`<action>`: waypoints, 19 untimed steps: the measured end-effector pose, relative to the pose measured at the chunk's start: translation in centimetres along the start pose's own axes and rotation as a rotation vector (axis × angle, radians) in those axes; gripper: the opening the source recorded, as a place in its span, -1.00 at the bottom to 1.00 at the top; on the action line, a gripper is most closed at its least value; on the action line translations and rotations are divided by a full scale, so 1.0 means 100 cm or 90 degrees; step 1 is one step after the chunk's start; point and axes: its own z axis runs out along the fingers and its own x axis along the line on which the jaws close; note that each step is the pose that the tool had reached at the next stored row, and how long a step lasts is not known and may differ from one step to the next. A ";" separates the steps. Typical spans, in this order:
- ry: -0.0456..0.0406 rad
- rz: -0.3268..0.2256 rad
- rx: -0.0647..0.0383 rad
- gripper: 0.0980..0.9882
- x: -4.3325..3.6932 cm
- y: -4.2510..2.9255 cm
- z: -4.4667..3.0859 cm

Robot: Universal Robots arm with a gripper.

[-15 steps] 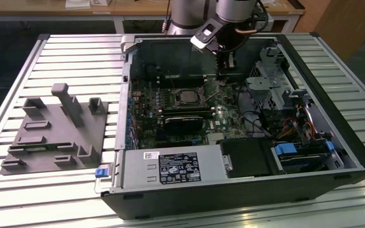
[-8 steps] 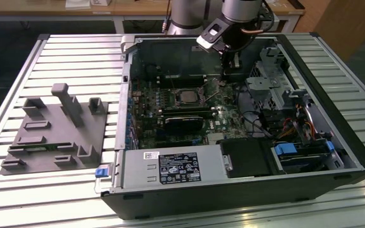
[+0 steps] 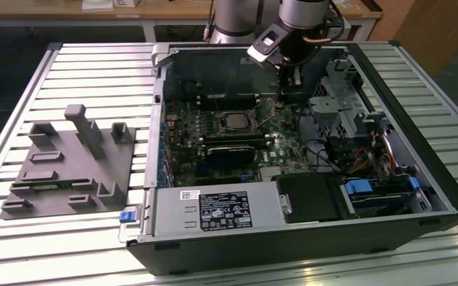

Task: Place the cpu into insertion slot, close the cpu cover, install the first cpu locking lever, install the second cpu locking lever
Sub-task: 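Close the cpu cover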

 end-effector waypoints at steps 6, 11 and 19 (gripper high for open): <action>0.0000 0.000 0.000 -0.98 0.0001 0.0027 0.0040; -0.0001 0.000 0.000 -0.98 0.0002 0.0025 0.0116; 0.0000 0.000 -0.004 -0.98 0.0004 -0.0014 0.0220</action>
